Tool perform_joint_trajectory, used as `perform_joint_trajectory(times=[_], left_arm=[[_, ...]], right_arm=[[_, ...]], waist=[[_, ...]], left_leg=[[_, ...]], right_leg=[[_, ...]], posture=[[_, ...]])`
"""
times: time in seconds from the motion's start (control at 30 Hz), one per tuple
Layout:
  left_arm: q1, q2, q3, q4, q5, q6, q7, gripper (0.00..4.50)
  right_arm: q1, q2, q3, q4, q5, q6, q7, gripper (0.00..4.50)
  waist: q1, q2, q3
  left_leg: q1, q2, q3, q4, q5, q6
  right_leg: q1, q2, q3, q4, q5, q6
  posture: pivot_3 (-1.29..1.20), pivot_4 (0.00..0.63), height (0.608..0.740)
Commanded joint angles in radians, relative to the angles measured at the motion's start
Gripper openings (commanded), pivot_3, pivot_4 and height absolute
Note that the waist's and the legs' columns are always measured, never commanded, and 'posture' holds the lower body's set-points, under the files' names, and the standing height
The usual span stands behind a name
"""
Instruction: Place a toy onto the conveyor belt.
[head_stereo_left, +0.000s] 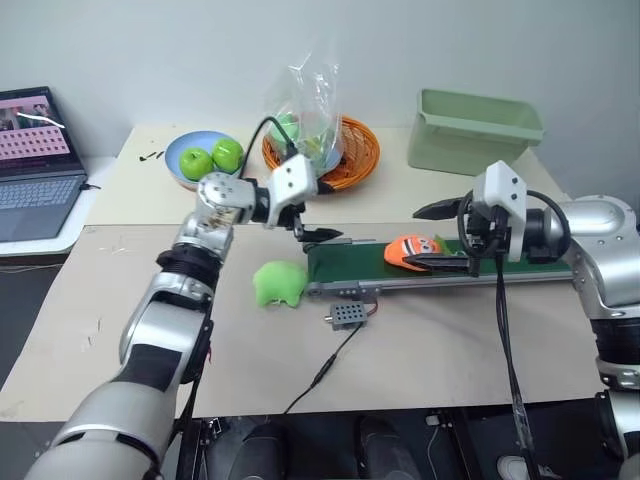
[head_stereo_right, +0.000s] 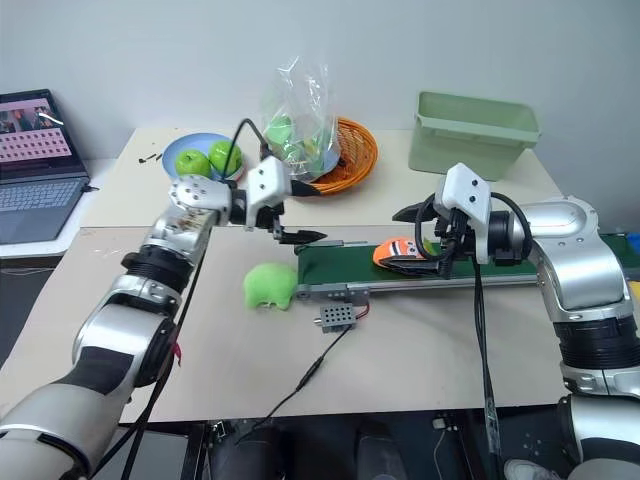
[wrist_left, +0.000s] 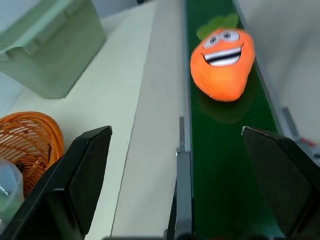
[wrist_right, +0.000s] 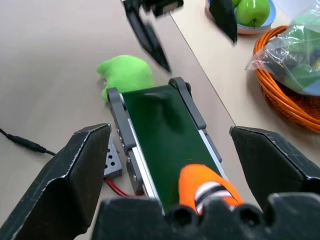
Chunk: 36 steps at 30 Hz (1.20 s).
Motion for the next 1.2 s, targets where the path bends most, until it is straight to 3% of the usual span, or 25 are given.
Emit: perform_joint_trajectory(times=[0.03, 0.17, 0.3, 0.47, 0.73, 1.2], left_arm=[[0.139, 0.107, 0.068, -0.346, -0.182, 0.313, -0.086, 4.45], [0.295, 0.192, 0.151, -0.647, -0.301, 0.537, -0.004, 4.45], [0.434, 0.153, 0.317, -0.879, -0.403, 0.714, 0.251, 4.45], [0.572, 0.164, 0.366, -1.032, -0.455, 0.781, 0.361, 4.45], [0.606, 0.15, 0.375, -1.07, -0.507, 0.784, 0.47, 4.45], [0.582, 0.199, 0.336, -1.012, -0.535, 0.767, 0.483, 4.45]], right_arm=[[-0.033, -0.013, -0.02, -0.005, 0.001, -0.028, 0.011, 4.5], [-0.058, -0.008, -0.015, 0.022, 0.005, -0.037, 0.027, 4.5], [-0.085, 0.016, -0.013, 0.088, -0.005, -0.056, 0.022, 4.5], [-0.089, 0.025, -0.017, 0.122, -0.003, -0.068, 0.036, 4.5], [-0.11, 0.051, -0.013, 0.166, -0.009, -0.091, 0.041, 4.5], [-0.075, 0.042, -0.043, 0.124, 0.004, -0.073, 0.009, 4.5]], waist=[[-0.009, 0.0, 0.0], [-0.005, 0.0, 0.0], [-0.001, 0.0, 0.0], [0.009, 0.0, 0.0], [0.015, 0.0, 0.0], [0.013, 0.0, 0.0]], left_leg=[[0.0, 0.0, 0.0, 0.0, 0.0, 0.0], [0.0, 0.0, -0.002, 0.001, 0.0, 0.0], [0.002, 0.001, -0.004, 0.0, 0.0, 0.0], [0.002, 0.0, -0.003, 0.0, 0.0, 0.0], [0.003, 0.0, -0.001, 0.0, 0.0, -0.001], [0.003, 0.0, -0.001, 0.0, 0.0, -0.001]], right_leg=[[0.0, 0.0, 0.0, 0.0, 0.0, 0.0], [0.0, 0.0, -0.001, 0.001, 0.0, 0.0], [0.002, -0.001, -0.001, 0.001, 0.0, 0.0], [0.002, -0.001, -0.001, 0.001, 0.0, 0.0], [0.003, -0.001, -0.001, -0.001, 0.0, 0.0], [0.003, -0.001, -0.001, -0.001, 0.0, 0.0]], posture=[[0.0, 0.15, 0.74], [0.0, 0.15, 0.74], [0.0, 0.15, 0.74], [0.0, 0.15, 0.74], [0.0, 0.15, 0.74], [0.0, 0.15, 0.74]])
